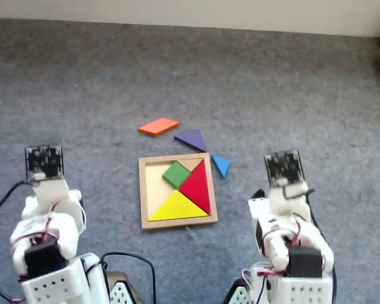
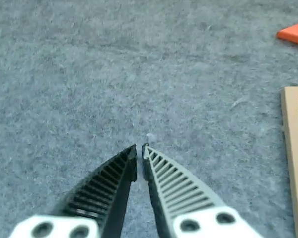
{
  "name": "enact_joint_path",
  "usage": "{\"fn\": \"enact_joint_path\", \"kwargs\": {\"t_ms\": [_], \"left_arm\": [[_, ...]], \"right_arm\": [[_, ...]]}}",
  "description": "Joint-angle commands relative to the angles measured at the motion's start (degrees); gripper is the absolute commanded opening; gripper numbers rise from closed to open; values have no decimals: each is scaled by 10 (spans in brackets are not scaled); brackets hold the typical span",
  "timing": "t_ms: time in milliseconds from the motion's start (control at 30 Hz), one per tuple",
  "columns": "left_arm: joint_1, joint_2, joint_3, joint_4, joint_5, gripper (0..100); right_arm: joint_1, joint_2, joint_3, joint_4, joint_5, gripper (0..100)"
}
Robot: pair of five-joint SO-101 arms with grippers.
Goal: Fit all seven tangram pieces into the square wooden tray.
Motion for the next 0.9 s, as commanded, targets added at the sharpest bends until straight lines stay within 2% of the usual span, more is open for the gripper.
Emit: {"fn": "enact_joint_path", "kwargs": {"t_ms": [0, 133, 300, 433, 533, 633, 867], "left_arm": [[-26, -95, 82, -7, -22, 45], [-56, -155, 117, -6, -23, 46], [-64, -144, 120, -6, -31, 50], [-46, -144, 139, -6, -68, 50], [-37, -144, 142, -6, -70, 50], [-37, -144, 143, -6, -70, 53], [-37, -144, 156, -7, -69, 222]], "right_arm": [[-44, 153, -105, 3, 5, 149], [-90, 283, -173, 0, 4, 180], [-137, 422, -232, -46, 4, 183], [-141, 517, -264, -99, 4, 185], [-140, 582, -294, -123, 5, 187], [-140, 641, -321, -139, 5, 228], [-146, 749, -367, -190, 9, 251]]}}
